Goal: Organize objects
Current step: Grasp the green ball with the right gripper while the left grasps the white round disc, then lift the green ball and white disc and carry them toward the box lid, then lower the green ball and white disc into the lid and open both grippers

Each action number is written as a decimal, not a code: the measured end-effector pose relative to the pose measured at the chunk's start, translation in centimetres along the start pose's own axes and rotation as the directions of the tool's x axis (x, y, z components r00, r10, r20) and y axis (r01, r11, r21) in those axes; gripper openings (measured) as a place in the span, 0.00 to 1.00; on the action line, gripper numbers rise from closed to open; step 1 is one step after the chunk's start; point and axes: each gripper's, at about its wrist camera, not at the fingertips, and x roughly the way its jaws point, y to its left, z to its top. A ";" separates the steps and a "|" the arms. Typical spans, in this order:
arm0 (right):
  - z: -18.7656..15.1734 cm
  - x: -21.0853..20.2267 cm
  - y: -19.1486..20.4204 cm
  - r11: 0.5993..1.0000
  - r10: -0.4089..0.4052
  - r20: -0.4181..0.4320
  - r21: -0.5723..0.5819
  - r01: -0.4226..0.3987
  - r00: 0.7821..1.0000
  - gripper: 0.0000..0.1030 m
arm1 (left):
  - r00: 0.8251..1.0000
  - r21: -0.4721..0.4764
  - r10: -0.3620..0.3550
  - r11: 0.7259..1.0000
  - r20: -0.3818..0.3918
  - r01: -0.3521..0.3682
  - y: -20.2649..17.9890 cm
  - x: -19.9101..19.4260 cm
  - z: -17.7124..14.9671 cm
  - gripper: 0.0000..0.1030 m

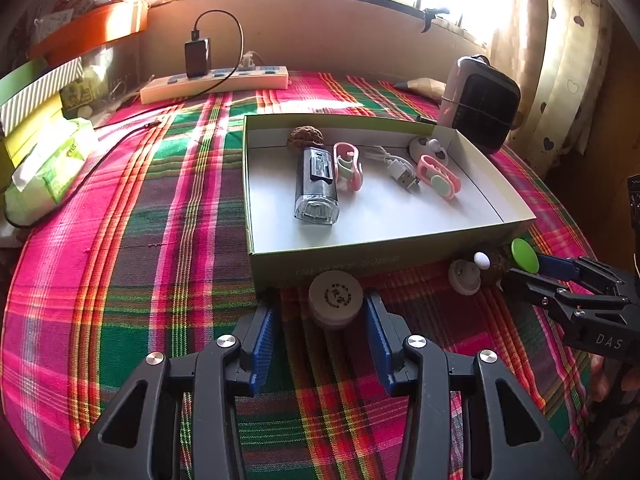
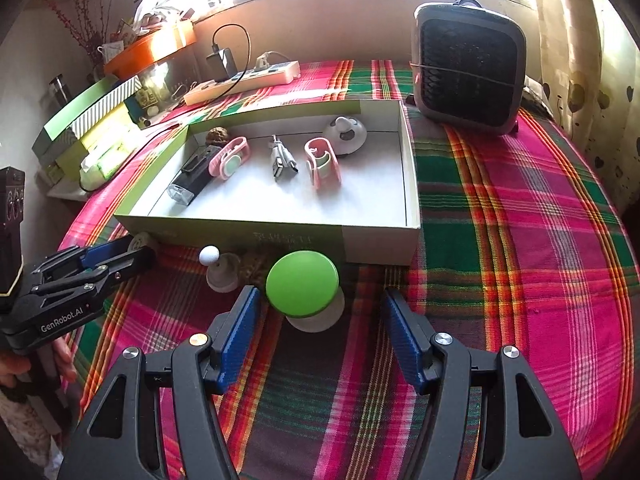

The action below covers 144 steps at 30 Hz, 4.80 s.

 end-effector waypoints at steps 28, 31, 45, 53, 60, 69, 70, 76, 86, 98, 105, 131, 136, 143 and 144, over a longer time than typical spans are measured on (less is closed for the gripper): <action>0.4 -0.6 0.5 0.999 0.027 0.059 0.044 -0.030 0.998 0.33 | 1.000 -0.020 0.021 1.000 0.003 -0.021 0.5 0.1 0.3 0.26; 0.2 -0.7 0.5 0.998 0.046 0.059 0.043 -0.048 0.997 0.33 | 1.000 -0.020 0.026 0.999 0.004 -0.026 0.5 0.0 0.2 0.26; -0.1 -1.0 0.9 0.998 0.054 0.062 0.027 -0.056 0.997 0.33 | 0.999 -0.016 0.053 0.998 0.004 -0.053 0.2 -0.3 -0.3 0.26; -0.1 -1.2 0.8 0.997 0.065 0.068 0.030 -0.068 0.996 0.33 | 0.998 -0.011 0.062 0.998 0.004 -0.062 0.0 -0.5 -0.6 0.26; -0.1 -1.5 0.8 0.997 0.068 0.074 0.031 -0.071 0.995 0.33 | 0.998 -0.010 0.061 0.998 0.004 -0.061 0.0 -0.7 -0.7 0.25; -0.2 -1.8 0.8 0.997 0.071 0.079 0.034 -0.074 0.994 0.33 | 0.998 -0.010 0.061 0.998 0.003 -0.060 0.0 -0.9 -0.9 0.25; -0.2 -1.9 0.8 0.997 0.071 0.080 0.033 -0.074 0.994 0.33 | 0.998 -0.010 0.061 0.998 0.003 -0.061 0.0 -0.8 -0.8 0.25; -0.4 -2.3 0.9 0.996 0.078 0.088 0.031 -0.081 0.993 0.33 | 0.998 -0.005 0.064 0.998 0.014 -0.064 -0.3 -1.7 -1.1 0.25; -0.5 -3.0 0.9 0.995 0.086 0.104 0.033 -0.090 0.991 0.33 | 0.998 0.004 0.059 0.998 0.030 -0.059 -0.9 -2.8 -1.0 0.25; -0.3 -4.5 1.1 0.995 0.090 0.139 0.027 -0.095 0.986 0.33 | 0.998 0.022 0.030 0.999 0.049 -0.031 -1.8 -4.0 -0.3 0.25; 0.3 -4.9 0.8 0.993 0.104 0.154 0.038 -0.111 0.983 0.33 | 0.998 0.027 0.004 1.000 0.059 -0.006 -2.3 -4.3 0.7 0.25; 7.3 -1.7 -1.8 0.997 0.058 0.156 0.038 -0.065 0.986 0.33 | 1.000 0.043 -0.018 0.999 0.024 0.017 -2.7 0.1 4.9 0.25; 8.3 0.1 -2.9 0.996 0.048 0.132 0.070 -0.057 0.990 0.33 | 1.000 0.046 -0.022 0.999 0.012 0.022 -2.6 1.1 5.4 0.23; 8.8 1.7 -3.5 0.996 0.041 0.103 0.079 -0.050 0.994 0.33 | 1.000 0.045 -0.025 0.999 -0.012 0.026 -2.6 2.2 5.4 0.23; 8.8 1.9 -3.5 0.996 0.038 0.100 0.078 -0.046 0.994 0.33 | 1.000 0.043 -0.024 0.999 -0.012 0.024 -2.5 2.3 5.4 0.23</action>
